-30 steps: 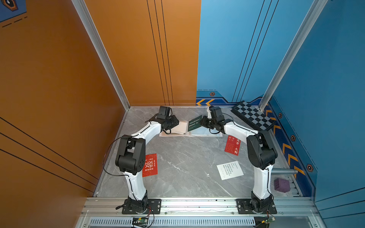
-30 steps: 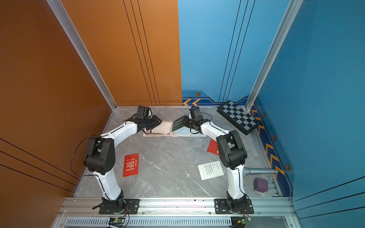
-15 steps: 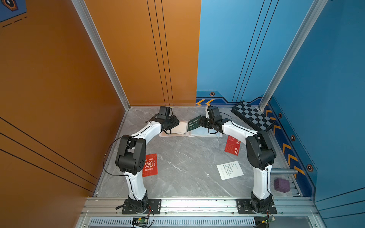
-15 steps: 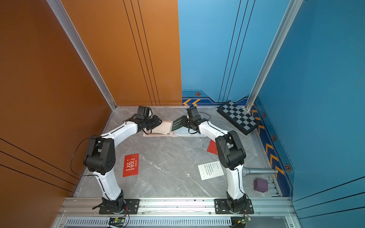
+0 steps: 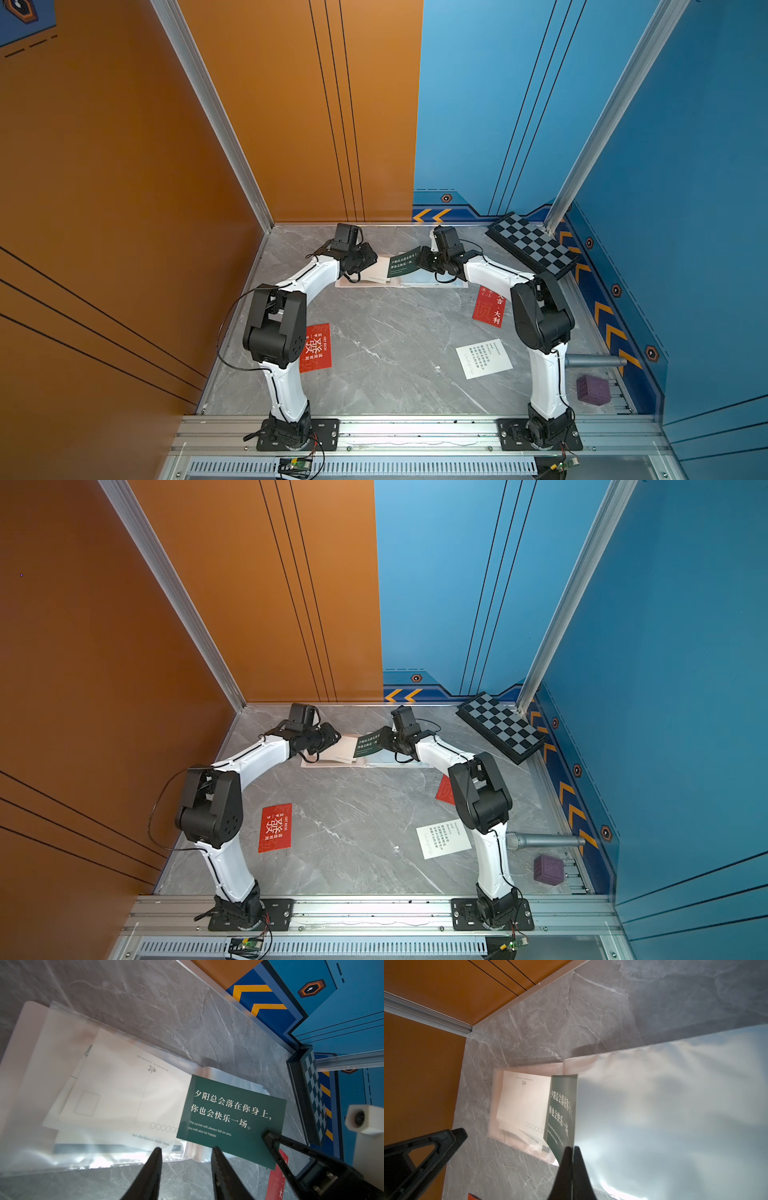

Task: Place the photos into the photo albums
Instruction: Insert the photo into the photo album.

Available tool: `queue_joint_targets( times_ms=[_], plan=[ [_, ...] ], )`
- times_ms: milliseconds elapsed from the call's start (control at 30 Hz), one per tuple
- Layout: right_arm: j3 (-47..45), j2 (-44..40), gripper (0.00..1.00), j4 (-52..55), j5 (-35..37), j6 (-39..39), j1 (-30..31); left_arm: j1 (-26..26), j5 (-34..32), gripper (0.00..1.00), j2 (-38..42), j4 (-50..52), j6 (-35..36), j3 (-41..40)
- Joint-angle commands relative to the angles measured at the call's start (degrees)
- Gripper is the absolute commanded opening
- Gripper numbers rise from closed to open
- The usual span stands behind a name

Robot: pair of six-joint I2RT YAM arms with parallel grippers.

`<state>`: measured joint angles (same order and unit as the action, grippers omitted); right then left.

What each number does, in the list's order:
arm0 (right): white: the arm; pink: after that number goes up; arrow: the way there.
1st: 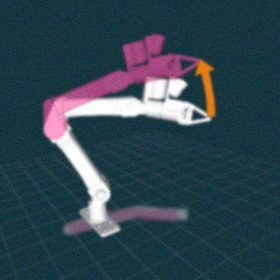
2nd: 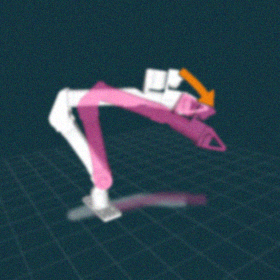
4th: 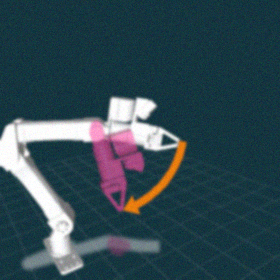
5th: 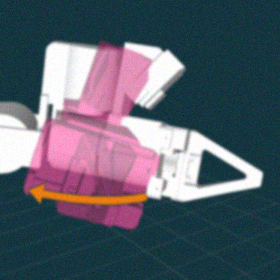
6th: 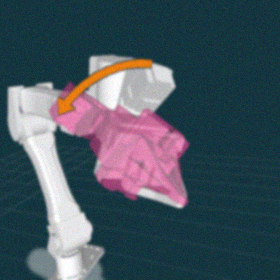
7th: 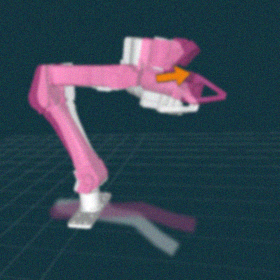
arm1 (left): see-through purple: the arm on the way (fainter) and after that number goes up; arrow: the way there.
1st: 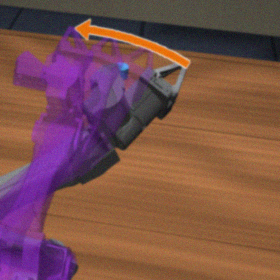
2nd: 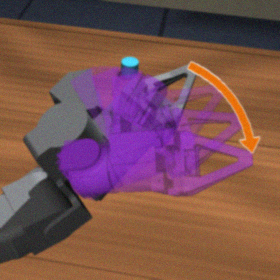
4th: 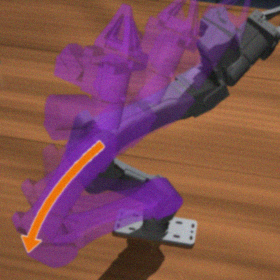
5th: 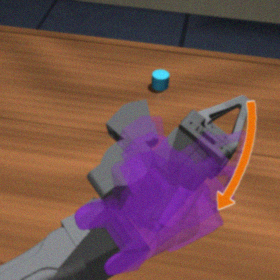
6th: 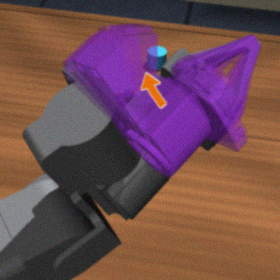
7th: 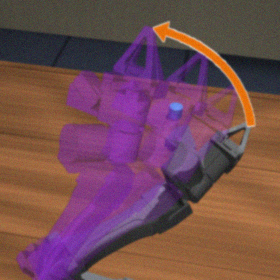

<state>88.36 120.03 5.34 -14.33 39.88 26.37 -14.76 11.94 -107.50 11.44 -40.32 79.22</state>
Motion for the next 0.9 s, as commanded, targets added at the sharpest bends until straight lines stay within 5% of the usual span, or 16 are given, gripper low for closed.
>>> queue_joint_targets(
  times_ms=[0, 867],
  plan=[
    [0.9, 1.1, 0.01, -0.3, -1.4, 1.2, 0.1, -0.5, -1.1, 0.42, 0.3, 1.1, 1.0, 1.3],
    [0.5, 1.8, 0.04, -2.6, -3.2, 2.3, -0.8, -0.6, -1.3, 0.42, 0.9, 1.5, 1.1, 1.3]
  ],
)
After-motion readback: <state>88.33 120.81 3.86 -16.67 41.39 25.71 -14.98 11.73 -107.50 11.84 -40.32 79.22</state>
